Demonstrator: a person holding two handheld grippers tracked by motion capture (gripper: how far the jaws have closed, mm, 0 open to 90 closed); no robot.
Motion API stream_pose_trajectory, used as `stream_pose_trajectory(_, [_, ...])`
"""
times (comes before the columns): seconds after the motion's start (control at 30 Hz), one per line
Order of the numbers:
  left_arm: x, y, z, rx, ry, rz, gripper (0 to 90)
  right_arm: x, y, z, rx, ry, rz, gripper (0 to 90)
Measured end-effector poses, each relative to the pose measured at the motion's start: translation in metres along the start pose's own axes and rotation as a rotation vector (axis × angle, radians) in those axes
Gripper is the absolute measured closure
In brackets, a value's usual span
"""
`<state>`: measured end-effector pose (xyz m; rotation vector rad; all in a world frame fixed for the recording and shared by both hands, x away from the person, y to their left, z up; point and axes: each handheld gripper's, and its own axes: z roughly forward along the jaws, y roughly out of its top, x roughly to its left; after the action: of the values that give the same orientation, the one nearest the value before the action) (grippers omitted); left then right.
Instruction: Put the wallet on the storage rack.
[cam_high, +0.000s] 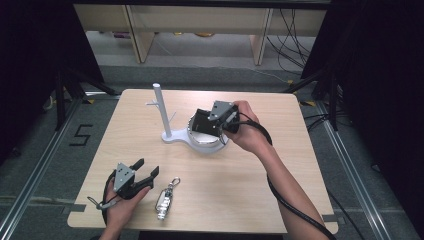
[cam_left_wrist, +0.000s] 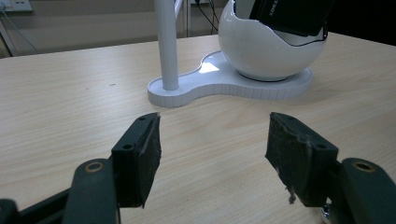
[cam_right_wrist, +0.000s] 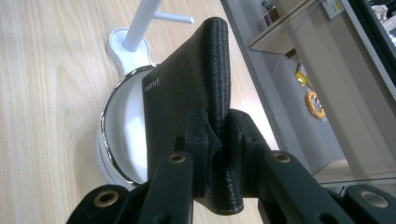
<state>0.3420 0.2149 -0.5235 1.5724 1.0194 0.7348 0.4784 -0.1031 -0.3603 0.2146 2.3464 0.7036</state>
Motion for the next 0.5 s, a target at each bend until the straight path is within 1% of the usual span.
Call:
stream_pose_trajectory(0.13, [0.000, 0.000, 0.000, 0.000, -0.002, 0.000, 34.6, 0.001, -0.001, 0.007, 0.010, 0.013, 0.008, 79.6])
stream_pose_trajectory(0.17, [0.000, 0.000, 0.000, 0.003, 0.003, 0.000, 34.6, 0.001, -0.001, 0.009, 0.011, 0.013, 0.008, 79.6])
stream_pose_trajectory(0.27, [0.000, 0.000, 0.000, -0.003, -0.002, -0.001, 34.6, 0.002, -0.003, 0.014, 0.015, 0.028, 0.019, 79.5])
stream_pose_trajectory(0.37, [0.000, 0.000, 0.000, -0.003, -0.001, -0.001, 34.6, 0.003, -0.002, 0.018, 0.017, 0.034, 0.018, 79.5])
stream_pose_trajectory(0.43, [0.000, 0.000, 0.000, -0.003, -0.001, 0.000, 34.6, 0.004, -0.001, 0.022, 0.023, 0.047, 0.027, 79.2])
stream_pose_trajectory(0.5, [0.000, 0.000, 0.000, -0.003, -0.001, 0.000, 34.6, 0.004, -0.002, 0.024, 0.023, 0.047, 0.027, 79.1])
